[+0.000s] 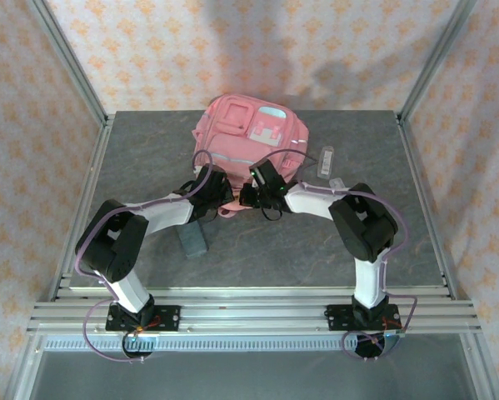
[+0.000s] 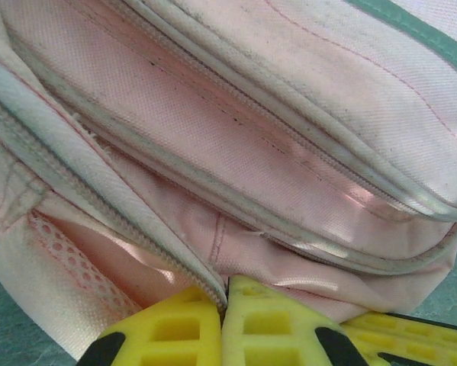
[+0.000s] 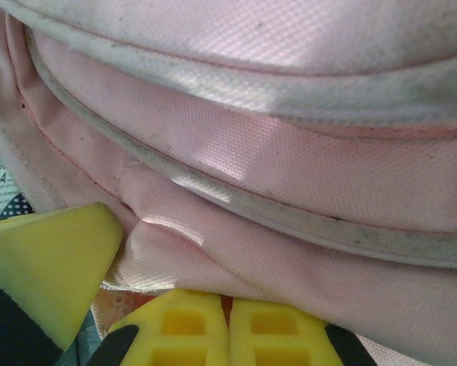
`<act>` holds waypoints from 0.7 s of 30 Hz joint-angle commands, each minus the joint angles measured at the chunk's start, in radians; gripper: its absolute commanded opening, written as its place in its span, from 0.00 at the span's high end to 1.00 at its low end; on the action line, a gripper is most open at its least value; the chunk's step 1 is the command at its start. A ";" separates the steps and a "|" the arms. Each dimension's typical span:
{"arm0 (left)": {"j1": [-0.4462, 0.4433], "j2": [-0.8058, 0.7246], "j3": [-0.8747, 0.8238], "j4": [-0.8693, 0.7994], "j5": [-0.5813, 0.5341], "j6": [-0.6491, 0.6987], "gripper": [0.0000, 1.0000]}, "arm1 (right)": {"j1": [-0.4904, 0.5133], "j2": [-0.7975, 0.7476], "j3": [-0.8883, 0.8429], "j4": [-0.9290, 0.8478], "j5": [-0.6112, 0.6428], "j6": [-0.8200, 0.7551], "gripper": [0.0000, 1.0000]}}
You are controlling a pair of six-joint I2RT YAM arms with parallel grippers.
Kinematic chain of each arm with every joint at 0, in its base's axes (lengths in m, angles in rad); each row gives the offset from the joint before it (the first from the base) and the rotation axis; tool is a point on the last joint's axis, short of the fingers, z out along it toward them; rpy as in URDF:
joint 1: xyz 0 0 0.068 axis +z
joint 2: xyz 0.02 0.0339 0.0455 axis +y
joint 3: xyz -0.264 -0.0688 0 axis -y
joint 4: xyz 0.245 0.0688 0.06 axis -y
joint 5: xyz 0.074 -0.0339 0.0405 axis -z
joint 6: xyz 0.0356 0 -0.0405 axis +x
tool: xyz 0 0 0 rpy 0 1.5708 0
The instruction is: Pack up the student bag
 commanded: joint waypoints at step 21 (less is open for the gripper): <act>0.051 -0.087 -0.112 0.140 0.067 -0.067 1.00 | 0.041 -0.079 -0.050 -0.056 0.197 -0.117 1.00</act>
